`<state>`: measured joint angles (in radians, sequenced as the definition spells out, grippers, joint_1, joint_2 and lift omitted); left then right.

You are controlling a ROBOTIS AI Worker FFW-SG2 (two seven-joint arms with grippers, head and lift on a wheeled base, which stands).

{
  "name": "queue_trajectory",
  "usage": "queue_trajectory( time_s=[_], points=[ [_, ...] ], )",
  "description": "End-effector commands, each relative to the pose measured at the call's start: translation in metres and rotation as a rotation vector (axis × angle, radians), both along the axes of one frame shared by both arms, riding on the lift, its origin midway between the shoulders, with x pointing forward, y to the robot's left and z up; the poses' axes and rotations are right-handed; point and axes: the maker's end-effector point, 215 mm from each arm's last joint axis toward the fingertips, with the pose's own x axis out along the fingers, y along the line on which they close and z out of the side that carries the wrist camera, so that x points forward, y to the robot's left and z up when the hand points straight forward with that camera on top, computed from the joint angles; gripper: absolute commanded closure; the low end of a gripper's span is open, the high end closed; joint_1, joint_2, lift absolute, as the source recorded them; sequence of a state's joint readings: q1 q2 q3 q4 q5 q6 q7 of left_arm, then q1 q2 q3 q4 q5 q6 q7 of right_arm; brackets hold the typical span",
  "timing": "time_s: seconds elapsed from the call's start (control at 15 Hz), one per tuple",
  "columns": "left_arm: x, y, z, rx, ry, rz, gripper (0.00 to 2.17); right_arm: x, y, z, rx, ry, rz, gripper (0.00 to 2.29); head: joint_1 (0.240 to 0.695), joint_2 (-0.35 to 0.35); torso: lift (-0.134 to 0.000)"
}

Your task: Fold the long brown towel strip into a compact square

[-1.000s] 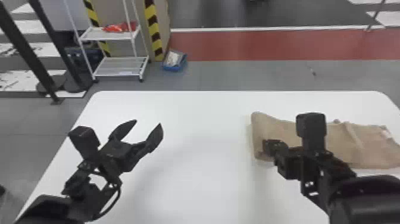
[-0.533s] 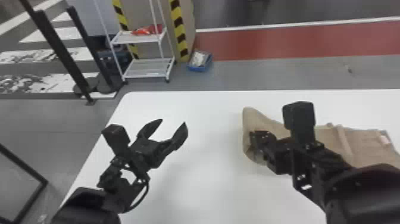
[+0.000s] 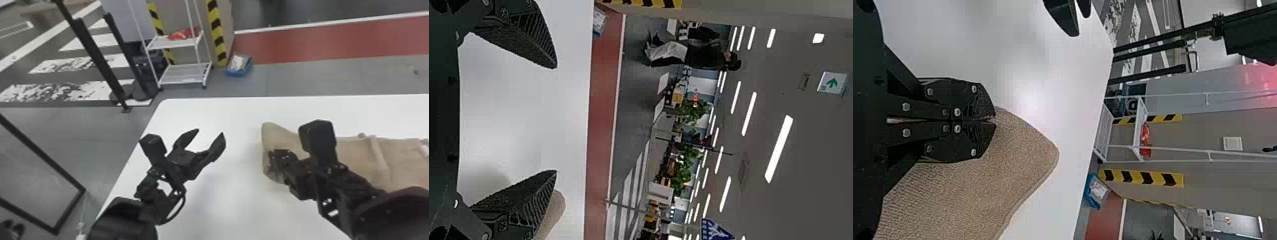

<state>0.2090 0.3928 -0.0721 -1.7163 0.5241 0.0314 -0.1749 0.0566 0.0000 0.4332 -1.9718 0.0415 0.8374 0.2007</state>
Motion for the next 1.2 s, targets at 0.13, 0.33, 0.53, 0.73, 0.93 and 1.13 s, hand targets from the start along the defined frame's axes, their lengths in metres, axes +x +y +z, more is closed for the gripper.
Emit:
queue_trajectory(
  time_s=[0.13, 0.33, 0.53, 0.73, 0.93, 1.13],
  points=[
    [0.004, -0.005, 0.001, -0.001, -0.004, -0.006, 0.15, 0.0, -0.018, -0.007, 0.015, 0.017, -0.043, 0.08, 0.695, 0.309, -0.124],
    [0.0, -0.01, 0.014, -0.007, -0.04, -0.03, 0.14, 0.016, -0.071, 0.017, 0.073, -0.04, -0.165, 0.02, 0.695, 0.29, -0.124],
    [-0.009, -0.035, 0.026, -0.026, -0.077, -0.083, 0.14, 0.027, -0.144, 0.034, 0.108, -0.107, -0.299, 0.05, 0.695, 0.216, -0.124],
    [-0.025, -0.092, 0.021, -0.019, -0.08, -0.196, 0.14, 0.022, -0.22, 0.035, 0.111, -0.127, -0.427, 0.07, 0.695, 0.132, -0.124],
    [-0.032, -0.167, 0.003, 0.014, -0.068, -0.325, 0.23, 0.002, -0.263, 0.02, 0.088, -0.101, -0.486, 0.12, 0.695, -0.025, -0.124],
    [-0.018, -0.215, -0.022, 0.044, -0.052, -0.388, 0.28, -0.019, -0.277, 0.019, 0.077, -0.116, -0.504, 0.13, 0.695, -0.166, -0.124]
  ],
)
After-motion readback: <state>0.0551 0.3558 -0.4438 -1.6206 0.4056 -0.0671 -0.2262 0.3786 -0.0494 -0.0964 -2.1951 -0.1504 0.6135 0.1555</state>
